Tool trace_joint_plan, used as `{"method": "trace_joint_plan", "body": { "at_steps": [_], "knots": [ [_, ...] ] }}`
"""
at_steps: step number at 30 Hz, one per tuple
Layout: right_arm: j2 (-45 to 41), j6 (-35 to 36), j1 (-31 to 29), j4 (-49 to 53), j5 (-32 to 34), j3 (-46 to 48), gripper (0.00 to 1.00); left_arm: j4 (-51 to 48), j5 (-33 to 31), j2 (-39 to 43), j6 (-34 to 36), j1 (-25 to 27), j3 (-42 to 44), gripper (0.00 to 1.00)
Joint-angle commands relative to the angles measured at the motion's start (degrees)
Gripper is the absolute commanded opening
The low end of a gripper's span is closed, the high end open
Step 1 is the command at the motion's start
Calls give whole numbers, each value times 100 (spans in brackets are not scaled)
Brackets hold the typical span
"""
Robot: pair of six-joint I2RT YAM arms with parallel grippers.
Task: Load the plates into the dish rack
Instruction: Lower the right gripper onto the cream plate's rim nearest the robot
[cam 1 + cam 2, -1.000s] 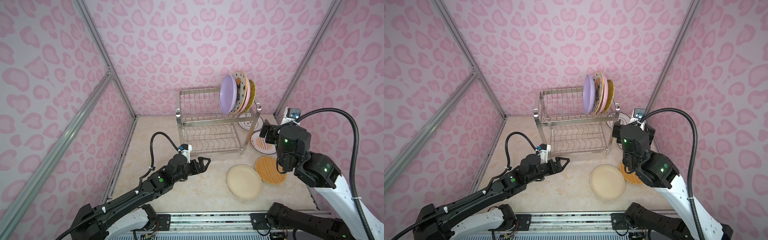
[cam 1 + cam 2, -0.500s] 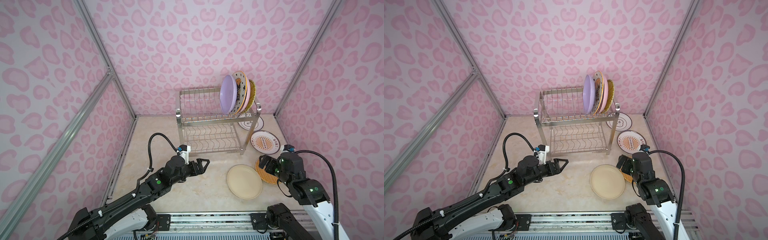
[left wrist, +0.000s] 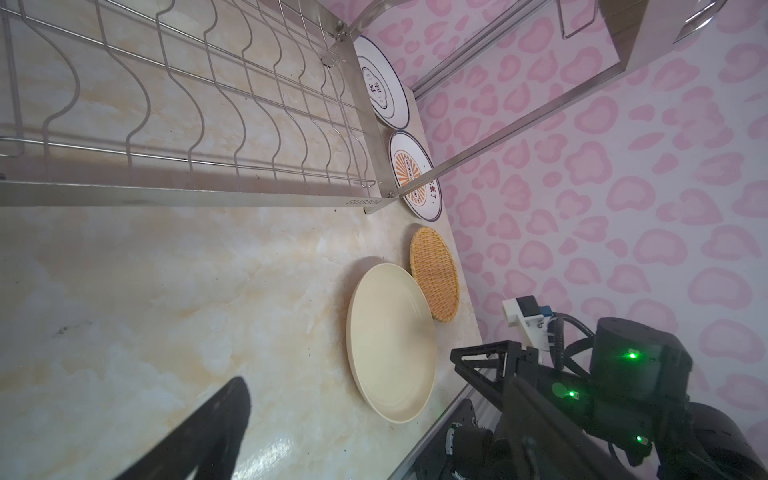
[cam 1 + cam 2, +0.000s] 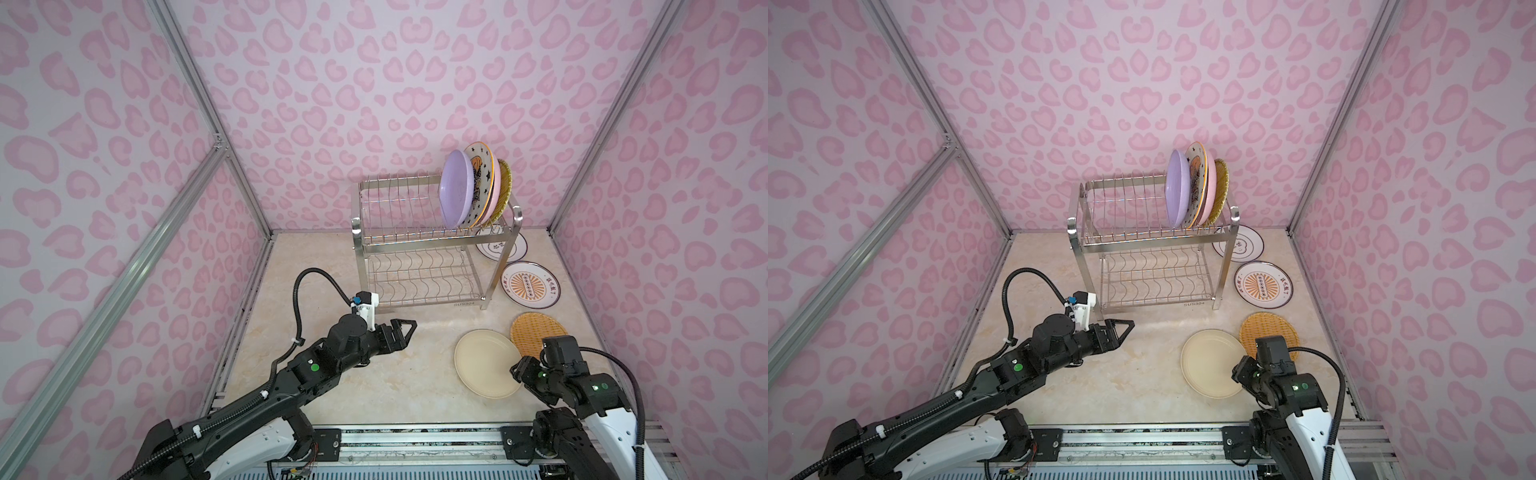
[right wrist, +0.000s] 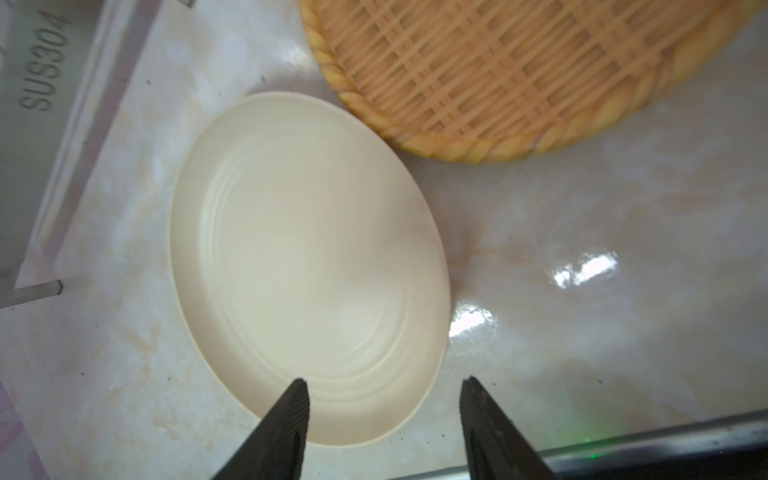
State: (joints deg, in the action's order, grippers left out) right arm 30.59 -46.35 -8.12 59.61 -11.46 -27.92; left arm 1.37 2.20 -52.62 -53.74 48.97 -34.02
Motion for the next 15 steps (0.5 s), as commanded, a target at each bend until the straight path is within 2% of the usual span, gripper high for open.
{"method": "trace_joint_plan", "body": {
  "at_steps": [1, 12, 15],
  "knots": [
    [-14, -329, -5, 157, 282, 160, 57, 39, -158, 100, 122, -2, 51, 97],
    [178, -790, 4, -870, 555, 771, 47, 81, -167, 83, 130, -2, 45, 97],
    [274, -812, 6, -1109, 549, 899, 42, 83, -159, 35, 136, -2, 27, 97]
  ]
}}
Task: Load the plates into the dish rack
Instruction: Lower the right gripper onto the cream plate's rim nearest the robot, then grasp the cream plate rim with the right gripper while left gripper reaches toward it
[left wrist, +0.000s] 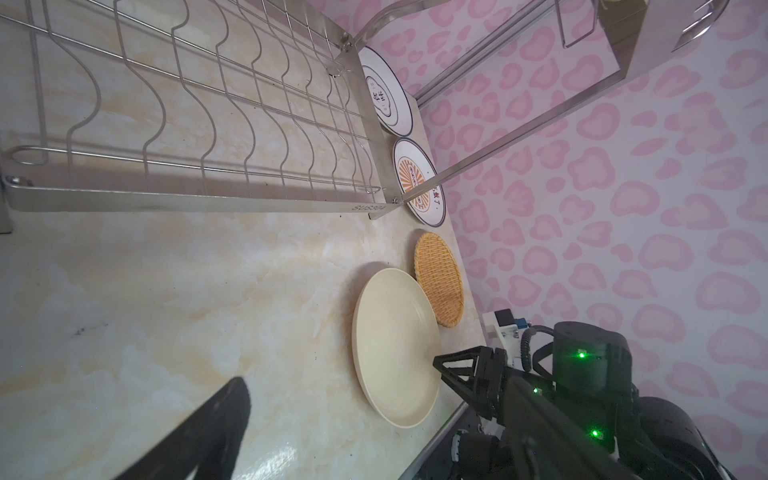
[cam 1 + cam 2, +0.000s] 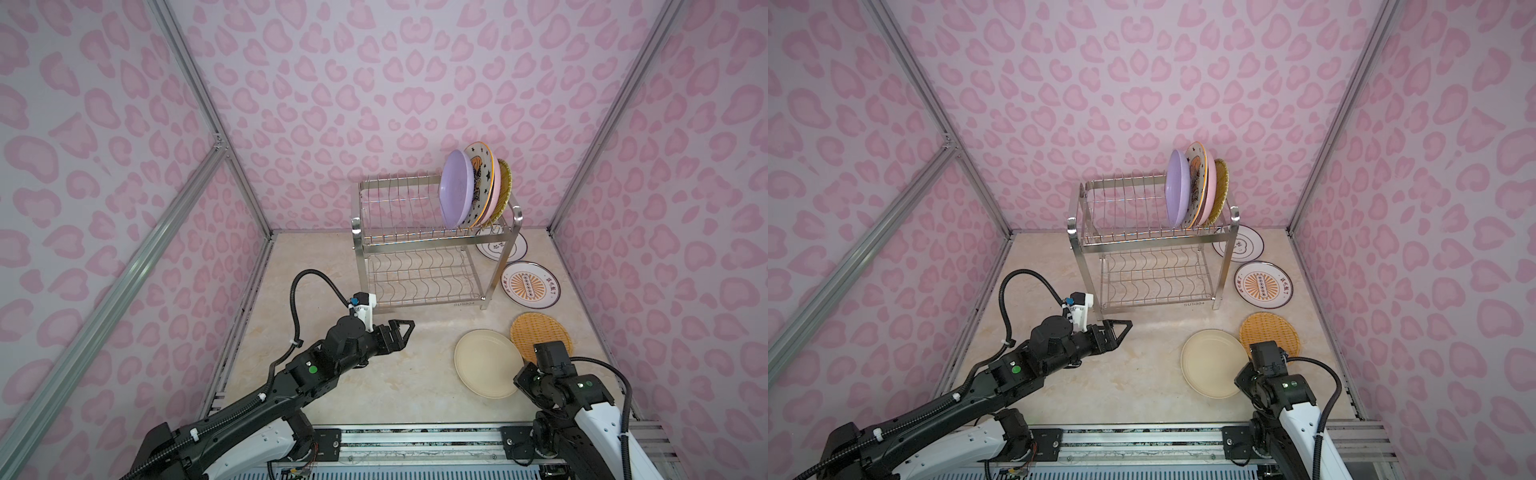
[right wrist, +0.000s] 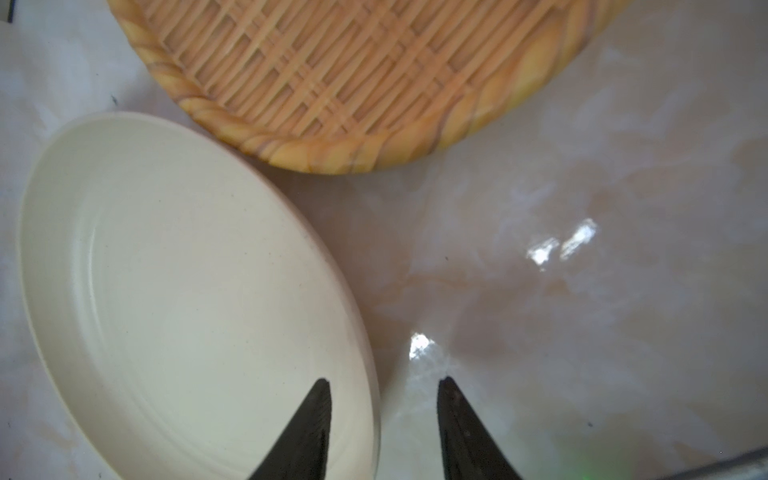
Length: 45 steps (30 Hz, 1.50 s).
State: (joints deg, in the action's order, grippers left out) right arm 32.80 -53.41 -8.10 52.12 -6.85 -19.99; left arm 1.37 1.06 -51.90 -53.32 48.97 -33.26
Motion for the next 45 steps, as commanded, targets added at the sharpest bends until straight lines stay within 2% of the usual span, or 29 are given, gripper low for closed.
{"method": "trace_joint_plan", "body": {
  "at_steps": [1, 4, 6, 13, 15, 21, 26, 31, 34, 37, 40, 45],
  "knots": [
    [97, -108, 1, -467, 19, 139, 37, 92, -44, -59, 103, 0, -58, 97],
    [174, -130, 6, -627, 13, 204, 34, 108, -9, -140, 113, 2, -84, 97],
    [181, -115, 1, -712, 50, 214, 27, 126, 18, -182, 125, -2, -102, 97],
    [250, -143, 2, -1018, -21, 356, 22, 100, 78, -263, 210, -1, -189, 97],
    [180, -149, 3, -1076, -45, 408, 14, 45, 93, -285, 259, -2, -232, 97],
    [-108, -91, -8, -1029, 35, 433, 1, 43, 209, -388, 330, -1, -280, 97],
    [-199, 58, -133, -961, 58, 254, 0, 61, 382, -565, 431, -2, -394, 97],
    [-282, 236, -652, -714, 448, -168, 0, 16, 511, -646, 669, -1, -560, 99],
    [-228, 442, -960, -537, 555, -537, 0, -39, 695, -709, 1014, 3, -737, 100],
    [-30, 772, -1154, -371, 539, -901, 0, -101, 1074, -883, 1482, 72, -1030, 97],
    [191, 1083, -1255, -208, 567, -1305, 0, -267, 1126, -1049, 2218, 410, -1353, 96],
    [728, 1649, -1291, -53, 463, -1973, 0, -291, 1042, -1143, 3822, 997, -1571, 92]
  ]
}}
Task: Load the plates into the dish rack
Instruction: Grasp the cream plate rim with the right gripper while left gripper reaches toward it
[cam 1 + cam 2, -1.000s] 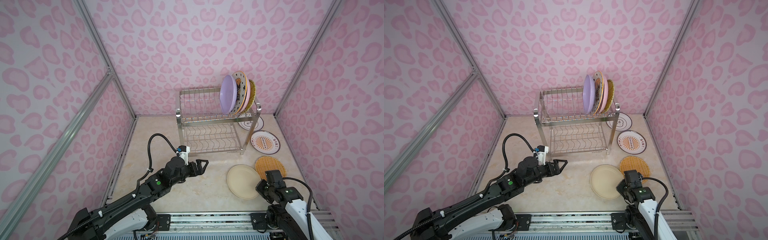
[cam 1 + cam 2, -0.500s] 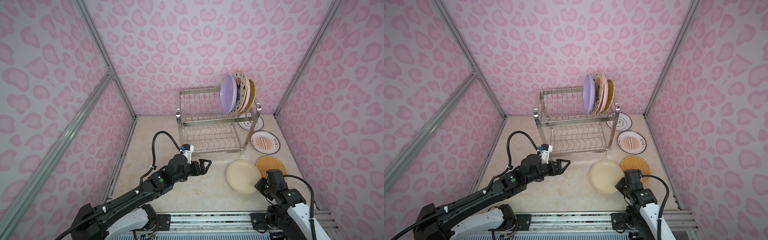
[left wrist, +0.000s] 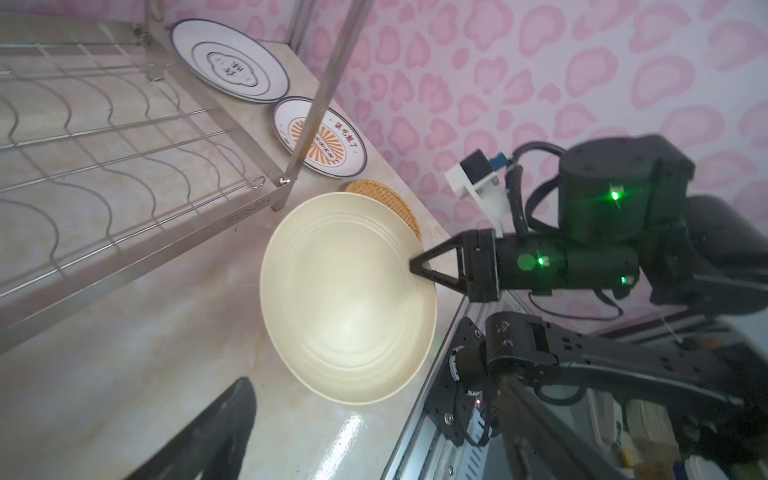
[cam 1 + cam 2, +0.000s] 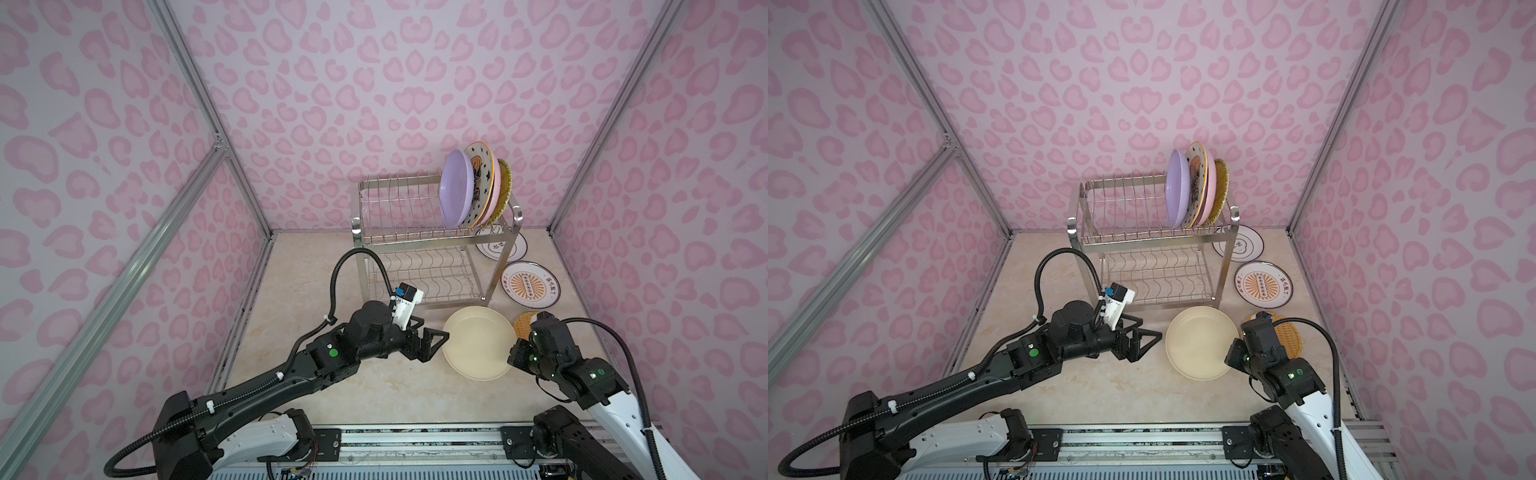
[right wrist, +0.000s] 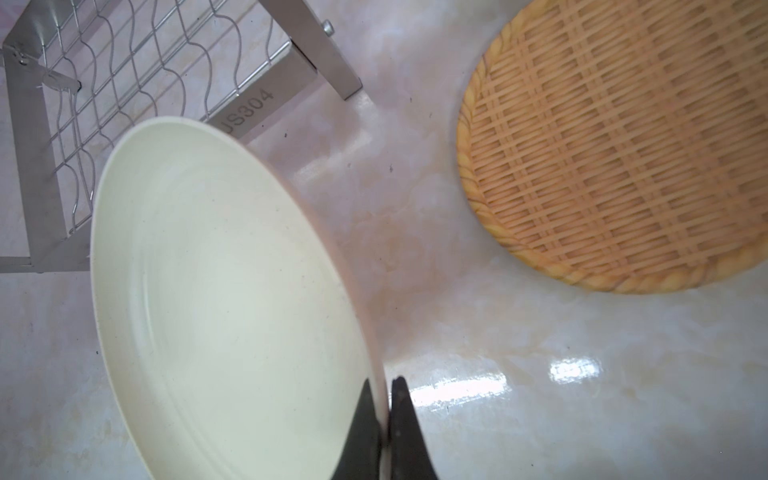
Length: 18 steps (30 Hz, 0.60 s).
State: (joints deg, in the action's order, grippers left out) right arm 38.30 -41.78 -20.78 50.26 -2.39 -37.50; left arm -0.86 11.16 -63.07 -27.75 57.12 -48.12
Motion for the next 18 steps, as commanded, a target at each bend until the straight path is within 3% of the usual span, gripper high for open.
{"method": "trace_joint_plan", "body": {
  "at_steps": [1, 7, 12, 18],
  "knots": [
    [292, 529, -15, 154, -48, -325, 0, -119, 27, -58, 1541, 247, -151, 92],
    [891, 788, -77, 277, -120, -1199, 0, -644, 396, -387, 3332, 568, -697, 83],
    [1543, 1122, 175, 140, -520, -1683, 0, -706, 125, -640, 4779, 912, -820, 77],
    [2188, 1350, 346, 37, -1135, -2069, 0, -558, -197, -1053, 5274, 964, -990, 67]
  ]
}}
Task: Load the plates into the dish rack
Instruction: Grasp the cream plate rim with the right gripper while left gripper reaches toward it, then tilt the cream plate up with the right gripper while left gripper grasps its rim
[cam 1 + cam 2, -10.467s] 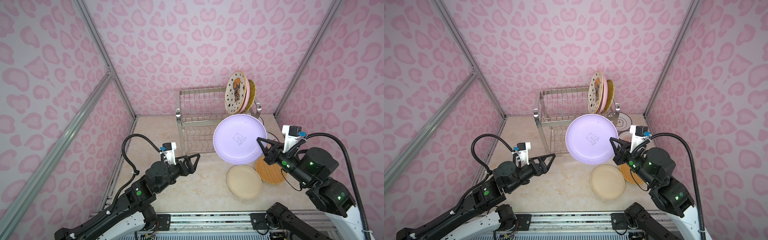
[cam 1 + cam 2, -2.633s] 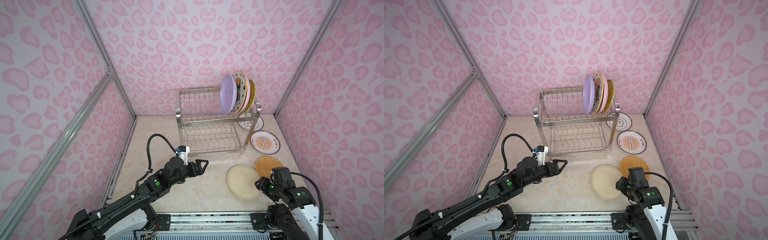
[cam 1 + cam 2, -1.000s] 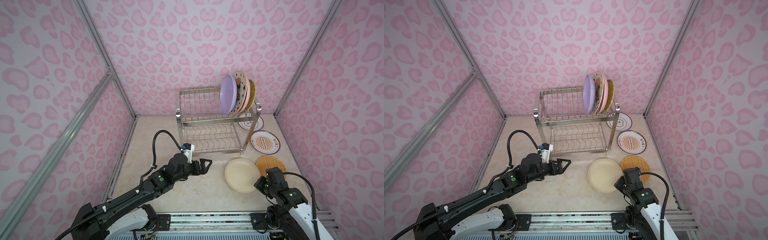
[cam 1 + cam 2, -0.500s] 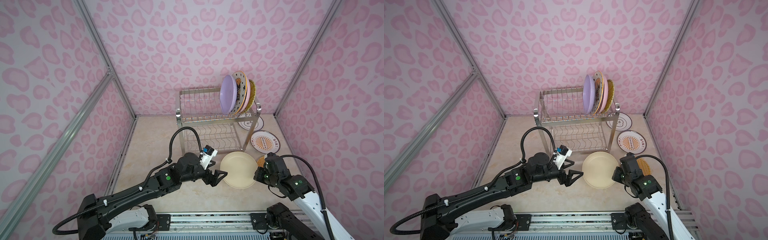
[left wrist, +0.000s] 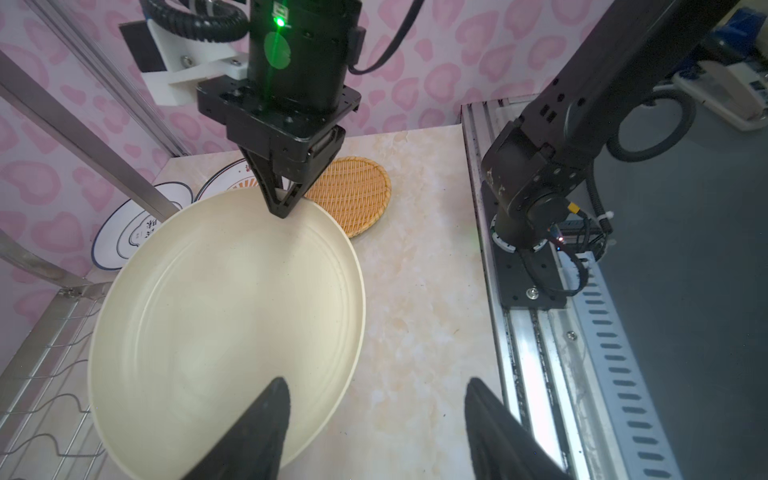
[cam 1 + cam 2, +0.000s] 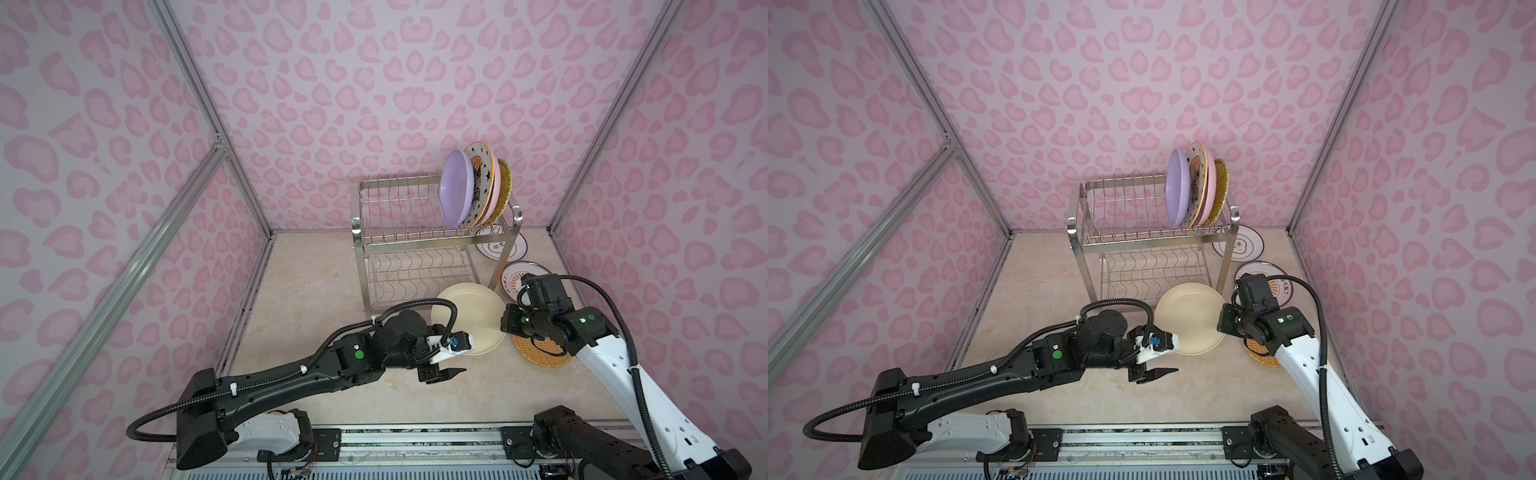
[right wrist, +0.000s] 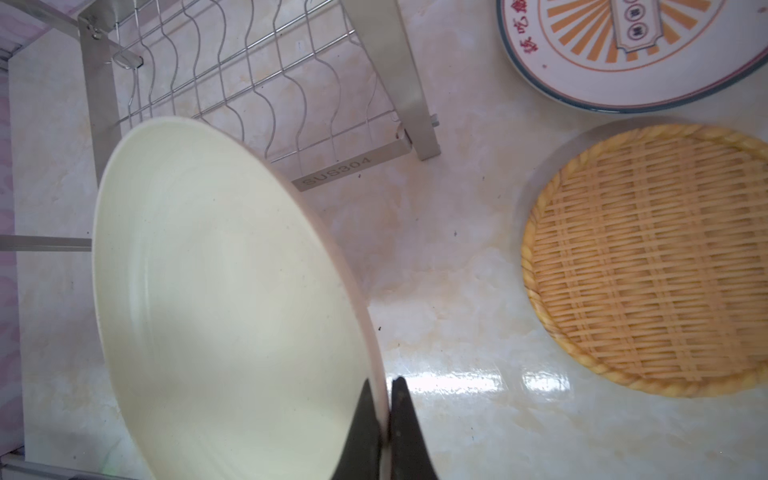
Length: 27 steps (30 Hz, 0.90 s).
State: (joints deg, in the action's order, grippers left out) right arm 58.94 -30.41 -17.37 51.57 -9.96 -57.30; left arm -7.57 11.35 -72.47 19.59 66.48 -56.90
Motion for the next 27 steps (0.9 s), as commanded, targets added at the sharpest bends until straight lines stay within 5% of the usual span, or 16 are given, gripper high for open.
{"method": "trace_joint_plan", "body": {
  "at_steps": [1, 7, 27],
  "knots": [
    [188, 256, 5, -67, -357, -153, 0, 86, -277, -183, 617, 67, -157, 66],
    [382, 357, -8, -57, -391, -351, 0, -208, -543, -790, 1018, 234, -541, 63],
    [196, 290, -47, -119, -413, -290, 0, 69, -1516, -1774, 756, 342, -990, 37]
  ]
}}
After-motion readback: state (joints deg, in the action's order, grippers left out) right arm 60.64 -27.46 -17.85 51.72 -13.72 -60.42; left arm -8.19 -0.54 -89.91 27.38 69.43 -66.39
